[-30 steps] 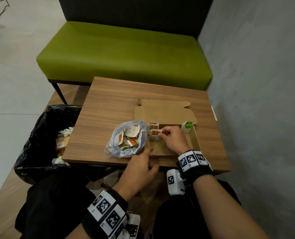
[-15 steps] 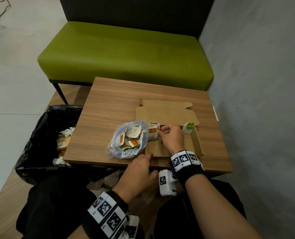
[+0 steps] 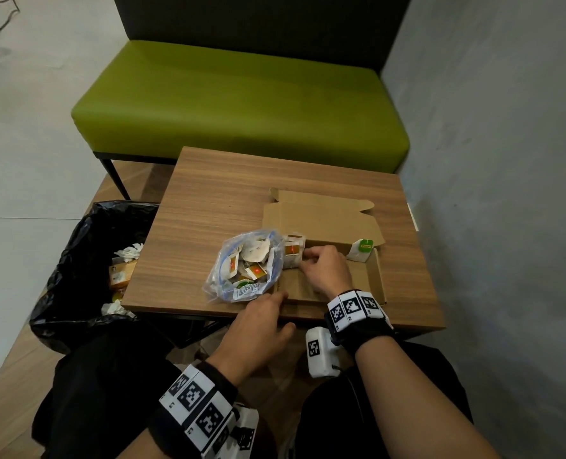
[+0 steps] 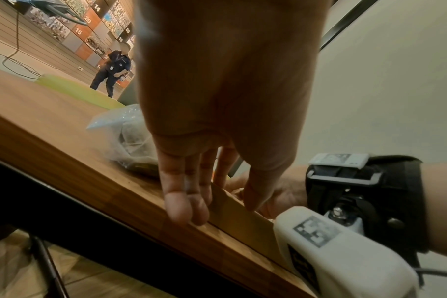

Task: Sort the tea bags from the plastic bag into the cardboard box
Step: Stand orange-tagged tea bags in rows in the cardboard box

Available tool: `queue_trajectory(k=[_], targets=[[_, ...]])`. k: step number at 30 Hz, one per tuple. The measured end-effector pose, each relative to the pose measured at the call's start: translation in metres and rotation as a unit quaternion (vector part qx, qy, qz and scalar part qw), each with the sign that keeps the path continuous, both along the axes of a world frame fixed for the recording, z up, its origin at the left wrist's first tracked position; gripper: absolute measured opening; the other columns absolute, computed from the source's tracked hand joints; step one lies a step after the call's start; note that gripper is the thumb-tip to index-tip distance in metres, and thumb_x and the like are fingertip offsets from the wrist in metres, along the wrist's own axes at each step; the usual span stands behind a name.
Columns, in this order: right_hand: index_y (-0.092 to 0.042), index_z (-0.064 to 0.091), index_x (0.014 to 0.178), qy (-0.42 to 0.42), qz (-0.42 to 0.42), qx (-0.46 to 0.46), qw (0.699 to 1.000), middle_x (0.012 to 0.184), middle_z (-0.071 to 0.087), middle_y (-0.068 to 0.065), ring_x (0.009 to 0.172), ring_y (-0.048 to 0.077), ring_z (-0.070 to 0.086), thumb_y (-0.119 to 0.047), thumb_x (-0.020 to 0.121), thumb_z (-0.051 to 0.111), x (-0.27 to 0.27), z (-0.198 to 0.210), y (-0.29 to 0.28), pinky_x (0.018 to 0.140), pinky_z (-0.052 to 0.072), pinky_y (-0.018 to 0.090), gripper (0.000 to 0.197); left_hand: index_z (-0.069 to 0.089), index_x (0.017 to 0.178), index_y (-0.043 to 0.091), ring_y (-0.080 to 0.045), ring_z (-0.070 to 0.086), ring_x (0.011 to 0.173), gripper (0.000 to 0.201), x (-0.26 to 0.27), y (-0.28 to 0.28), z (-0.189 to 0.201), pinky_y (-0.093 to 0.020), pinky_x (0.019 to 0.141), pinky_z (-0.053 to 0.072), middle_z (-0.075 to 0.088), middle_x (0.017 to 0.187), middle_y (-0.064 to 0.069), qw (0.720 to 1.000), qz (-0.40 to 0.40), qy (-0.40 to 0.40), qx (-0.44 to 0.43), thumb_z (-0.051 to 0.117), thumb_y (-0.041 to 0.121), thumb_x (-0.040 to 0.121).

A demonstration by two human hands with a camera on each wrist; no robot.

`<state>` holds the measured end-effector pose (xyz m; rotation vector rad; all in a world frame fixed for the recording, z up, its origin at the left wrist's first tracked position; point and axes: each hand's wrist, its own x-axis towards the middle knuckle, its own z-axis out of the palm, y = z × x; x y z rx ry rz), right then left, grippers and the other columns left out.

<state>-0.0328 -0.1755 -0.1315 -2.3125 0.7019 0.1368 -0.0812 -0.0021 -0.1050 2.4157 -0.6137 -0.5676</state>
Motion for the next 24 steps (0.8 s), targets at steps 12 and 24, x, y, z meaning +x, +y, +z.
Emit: queue_trajectory(k=[12,24], targets=[[-0.015,0.066,0.125,-0.022,-0.047,0.041,0.998,0.109,0.071,-0.001,0.104,0.017,0.065,-0.024,0.091,0.068,-0.009,0.0,-0.009,0.096,0.054,0.041,0.036,0.036,0.149,0.024,-0.009,0.059,0.109,0.06,-0.002,-0.001,0.0,-0.032,0.094,0.052,0.061,0.124,0.004,1.0,-0.021,-0.009,-0.016,0.059,0.034,0.094],[-0.03,0.062,0.083,-0.107,0.039,0.046,0.992,0.078,0.068,-0.01,0.075,0.008,0.065,-0.044,0.082,0.074,-0.017,0.034,0.026,0.071,0.058,0.036,0.018,0.062,0.114,0.026,-0.015,0.044,0.105,0.028,0.041,0.044,0.023,-0.038,0.081,0.048,0.051,0.117,-0.001,0.952,0.179,-0.247,-0.018,0.068,0.029,0.087]])
